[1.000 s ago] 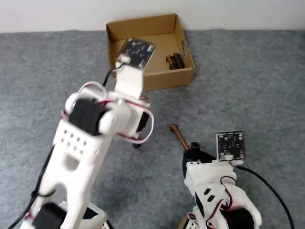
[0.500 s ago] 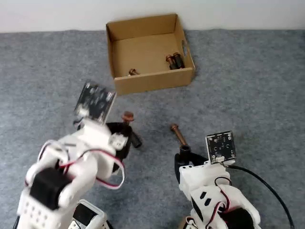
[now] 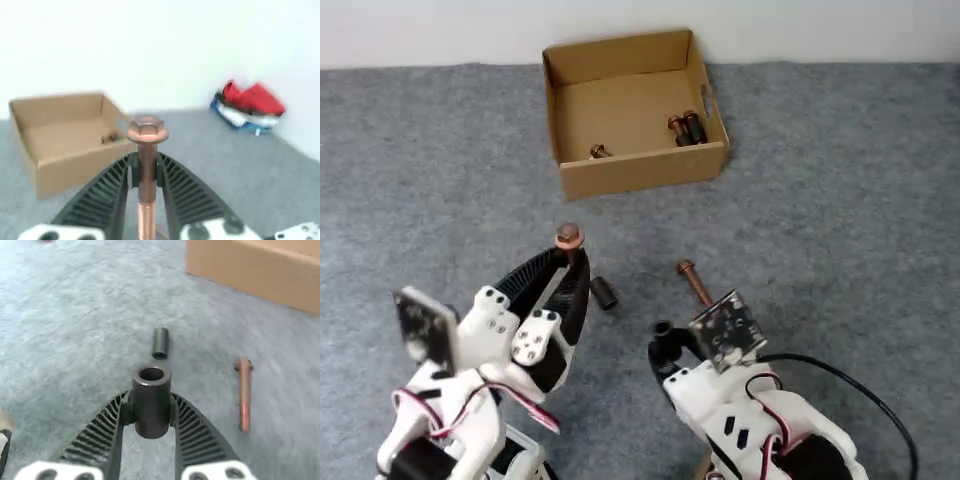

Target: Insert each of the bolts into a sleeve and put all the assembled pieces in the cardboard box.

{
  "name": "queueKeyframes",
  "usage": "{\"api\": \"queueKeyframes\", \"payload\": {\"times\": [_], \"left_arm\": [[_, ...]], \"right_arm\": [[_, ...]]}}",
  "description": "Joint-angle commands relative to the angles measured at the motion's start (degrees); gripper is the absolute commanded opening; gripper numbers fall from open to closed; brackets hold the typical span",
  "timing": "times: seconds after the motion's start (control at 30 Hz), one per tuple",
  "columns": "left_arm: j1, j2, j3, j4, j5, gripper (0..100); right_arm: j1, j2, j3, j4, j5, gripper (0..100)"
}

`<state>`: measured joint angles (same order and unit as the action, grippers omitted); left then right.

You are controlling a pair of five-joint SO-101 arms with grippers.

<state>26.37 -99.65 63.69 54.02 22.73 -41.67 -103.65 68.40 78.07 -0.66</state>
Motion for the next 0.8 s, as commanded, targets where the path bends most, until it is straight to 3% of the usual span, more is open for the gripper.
{"api": "queueKeyframes", "payload": {"times": [0.0,0.3,0.53,0.77], "left_arm": [[0.4,-4.9,2.5,-3.3,0.4,0],[0.5,-4.0,5.0,-8.4,6.2,0],[7.8,-4.0,5.8,-6.7,11.3,0],[8.1,-4.0,8.9,-7.3,12.7,0]], "right_arm": [[-1.7,0.1,-0.4,-5.1,5.5,0.8],[-1.8,0.1,5.5,-16.3,14.6,0.8],[-1.8,0.1,9.1,-24.8,14.7,0.8],[-1.7,0.1,8.8,-26.0,14.7,0.8]]}}
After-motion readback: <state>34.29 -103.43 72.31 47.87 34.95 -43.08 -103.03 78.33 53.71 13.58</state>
